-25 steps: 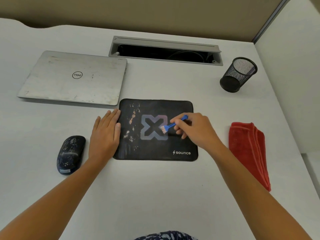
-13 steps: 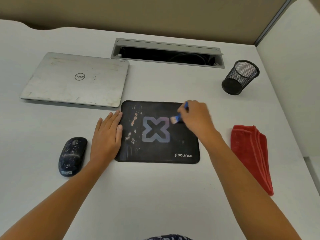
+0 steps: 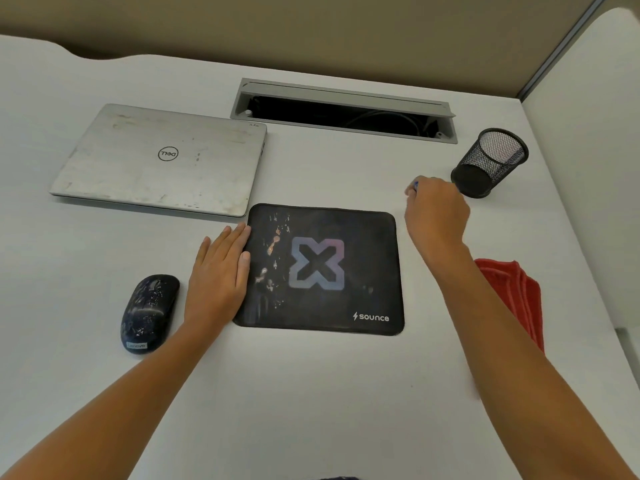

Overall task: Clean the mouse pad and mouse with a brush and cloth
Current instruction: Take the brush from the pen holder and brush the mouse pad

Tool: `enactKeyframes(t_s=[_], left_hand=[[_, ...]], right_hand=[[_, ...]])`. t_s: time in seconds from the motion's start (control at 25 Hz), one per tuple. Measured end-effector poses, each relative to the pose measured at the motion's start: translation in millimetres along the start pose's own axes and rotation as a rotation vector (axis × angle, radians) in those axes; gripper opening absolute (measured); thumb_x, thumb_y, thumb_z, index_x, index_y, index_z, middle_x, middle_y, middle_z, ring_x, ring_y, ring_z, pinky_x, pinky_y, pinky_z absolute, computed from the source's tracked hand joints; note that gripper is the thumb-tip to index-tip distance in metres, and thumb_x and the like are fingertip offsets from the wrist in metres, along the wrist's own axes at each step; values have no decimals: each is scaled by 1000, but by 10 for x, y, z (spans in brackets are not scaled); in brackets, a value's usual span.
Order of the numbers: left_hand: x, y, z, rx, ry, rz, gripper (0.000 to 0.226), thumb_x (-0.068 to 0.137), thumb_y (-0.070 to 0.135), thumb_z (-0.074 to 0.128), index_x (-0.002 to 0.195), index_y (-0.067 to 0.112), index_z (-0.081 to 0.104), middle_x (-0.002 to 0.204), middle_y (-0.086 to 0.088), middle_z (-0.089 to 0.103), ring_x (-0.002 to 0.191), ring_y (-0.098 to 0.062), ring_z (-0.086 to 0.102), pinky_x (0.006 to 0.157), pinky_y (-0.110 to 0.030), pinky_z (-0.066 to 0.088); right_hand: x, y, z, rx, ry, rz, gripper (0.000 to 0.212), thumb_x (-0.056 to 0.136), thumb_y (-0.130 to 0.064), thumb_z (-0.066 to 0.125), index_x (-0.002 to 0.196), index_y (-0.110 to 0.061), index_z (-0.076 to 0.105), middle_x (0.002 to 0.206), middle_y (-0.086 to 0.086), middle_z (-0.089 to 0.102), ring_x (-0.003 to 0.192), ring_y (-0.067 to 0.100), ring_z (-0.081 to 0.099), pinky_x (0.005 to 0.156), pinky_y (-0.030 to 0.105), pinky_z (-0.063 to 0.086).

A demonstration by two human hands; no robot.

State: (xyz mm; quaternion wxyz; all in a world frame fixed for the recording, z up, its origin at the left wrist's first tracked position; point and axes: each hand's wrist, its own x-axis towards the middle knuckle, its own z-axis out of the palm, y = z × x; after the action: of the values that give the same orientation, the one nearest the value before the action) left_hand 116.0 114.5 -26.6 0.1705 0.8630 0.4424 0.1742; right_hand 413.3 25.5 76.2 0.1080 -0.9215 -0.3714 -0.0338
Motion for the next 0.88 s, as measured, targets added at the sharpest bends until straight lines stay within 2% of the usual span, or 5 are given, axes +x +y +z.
enactKeyframes(t_s=[0.2,0.4,0.6,0.76,0.88], left_hand=[[5,3,-6,-3,1,-2,51,101,31,23,148,18,35,153,1,37,144,-15,27,122,-38,12],[7,2,1,-5,-6,-10,51,100,32,22,148,18,35,154,2,36,145,-15,26,122,-38,11],[7,3,-4,-11,-4,-8,52,100,32,22,149,19,34,154,3,35,145,-14,25,122,-38,11],[13,-1,2,-3,-3,-9,52,100,33,21,149,20,34,154,4,36,145,-14,26,122,-38,12],[12,-14,15,-3,-5,-10,52,100,34,20,149,20,34,154,5,35,145,-13,25,122,-37,11]], right_hand=[[-210,-328,41,641,-598,-168,15,95,-24,54,99,-22,68,91,-1,70,70,7,62,63,14,48],[-61,-82,40,43,-8,20,20,97,-10,45,105,-8,64,99,11,66,86,25,60,64,29,35],[-283,-410,113,596,-462,-177,19,97,-25,50,103,-19,66,100,2,69,82,11,62,82,25,50],[-96,-318,116,147,-88,19,21,96,-15,51,113,-10,62,108,11,66,89,21,61,72,24,40],[-138,-509,169,475,-227,-81,20,97,-20,51,109,-14,66,107,7,68,84,15,62,76,20,46]])
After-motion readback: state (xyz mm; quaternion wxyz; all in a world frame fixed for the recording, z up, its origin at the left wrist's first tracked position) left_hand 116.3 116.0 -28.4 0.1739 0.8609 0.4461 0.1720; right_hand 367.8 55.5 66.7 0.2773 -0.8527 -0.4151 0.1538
